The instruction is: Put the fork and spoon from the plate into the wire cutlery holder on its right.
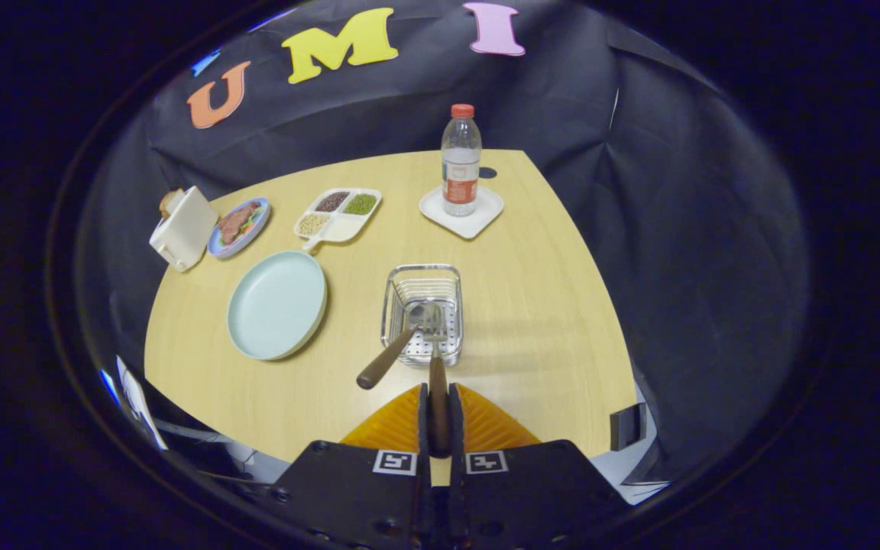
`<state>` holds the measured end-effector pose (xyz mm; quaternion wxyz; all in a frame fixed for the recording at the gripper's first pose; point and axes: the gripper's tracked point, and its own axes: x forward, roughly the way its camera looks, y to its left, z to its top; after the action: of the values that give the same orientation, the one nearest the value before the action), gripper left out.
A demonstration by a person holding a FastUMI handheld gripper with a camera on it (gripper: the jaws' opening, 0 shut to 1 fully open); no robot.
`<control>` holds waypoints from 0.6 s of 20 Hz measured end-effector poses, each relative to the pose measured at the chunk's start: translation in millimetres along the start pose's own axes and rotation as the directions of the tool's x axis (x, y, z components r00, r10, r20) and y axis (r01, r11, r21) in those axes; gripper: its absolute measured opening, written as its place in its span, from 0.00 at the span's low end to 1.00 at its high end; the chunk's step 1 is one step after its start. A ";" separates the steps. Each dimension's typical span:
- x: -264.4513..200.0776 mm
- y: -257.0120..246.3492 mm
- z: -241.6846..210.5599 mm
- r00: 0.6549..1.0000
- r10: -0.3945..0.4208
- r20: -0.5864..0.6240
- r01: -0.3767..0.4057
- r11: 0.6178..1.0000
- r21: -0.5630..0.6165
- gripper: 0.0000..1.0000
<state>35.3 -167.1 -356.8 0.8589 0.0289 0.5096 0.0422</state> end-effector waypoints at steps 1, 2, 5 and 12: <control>-1.7 0.6 4.9 1.000 0.000 0.018 0.000 1.000 0.002 0.09; -5.2 1.1 10.5 0.999 -0.002 0.042 0.002 1.000 0.004 0.12; -15.0 -1.3 29.3 0.991 -0.031 0.127 0.029 0.999 0.014 0.13; -63.1 25.6 81.6 0.946 -0.031 0.323 0.048 0.998 -0.046 0.26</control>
<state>75.7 -148.6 -260.2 0.9316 0.0021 0.3619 0.0334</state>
